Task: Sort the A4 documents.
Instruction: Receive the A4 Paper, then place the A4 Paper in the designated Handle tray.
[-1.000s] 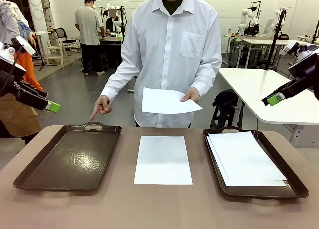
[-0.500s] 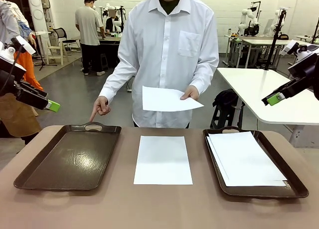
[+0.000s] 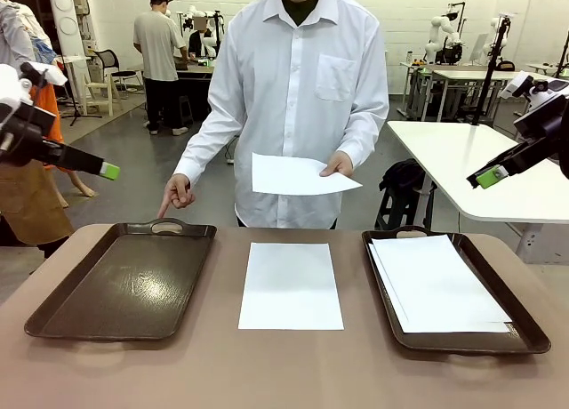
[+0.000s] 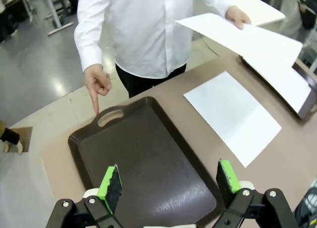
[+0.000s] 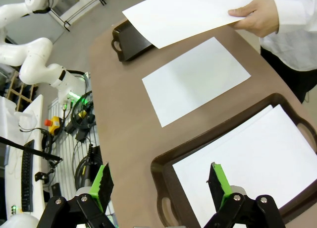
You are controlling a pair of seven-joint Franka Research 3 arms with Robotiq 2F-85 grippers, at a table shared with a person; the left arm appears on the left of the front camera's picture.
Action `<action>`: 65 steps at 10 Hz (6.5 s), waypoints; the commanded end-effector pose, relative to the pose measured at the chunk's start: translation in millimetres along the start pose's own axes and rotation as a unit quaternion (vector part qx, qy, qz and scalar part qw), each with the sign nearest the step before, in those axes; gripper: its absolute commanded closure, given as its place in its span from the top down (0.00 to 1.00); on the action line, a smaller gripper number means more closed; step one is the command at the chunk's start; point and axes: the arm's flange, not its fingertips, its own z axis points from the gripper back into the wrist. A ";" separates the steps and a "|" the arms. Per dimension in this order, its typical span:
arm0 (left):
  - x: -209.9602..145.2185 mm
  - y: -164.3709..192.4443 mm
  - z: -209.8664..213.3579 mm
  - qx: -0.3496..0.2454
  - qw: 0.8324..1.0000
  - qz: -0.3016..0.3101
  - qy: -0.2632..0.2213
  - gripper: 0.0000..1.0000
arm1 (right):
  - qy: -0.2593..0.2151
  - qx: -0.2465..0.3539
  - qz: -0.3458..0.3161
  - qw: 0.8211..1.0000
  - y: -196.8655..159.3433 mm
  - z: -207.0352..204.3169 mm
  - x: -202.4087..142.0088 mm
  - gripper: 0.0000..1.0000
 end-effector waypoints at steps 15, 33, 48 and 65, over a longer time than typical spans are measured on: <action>63.8 22.3 -284.7 -0.403 0.817 0.409 0.053 1.00 | -0.001 0.001 0.001 1.000 0.1 -0.9 0.2 1.00; 100.6 -13.1 -321.5 -0.437 0.770 0.455 0.095 0.61 | -0.001 0.001 0.001 1.000 0.1 -0.9 0.2 1.00; 91.9 -4.0 -325.1 -0.444 0.763 0.461 0.093 0.00 | -0.001 0.001 0.001 1.000 0.1 -0.9 0.2 1.00; 91.6 -9.3 -240.8 -0.378 0.823 0.413 0.100 0.01 | -0.001 0.001 0.001 1.000 0.1 -0.9 0.2 1.00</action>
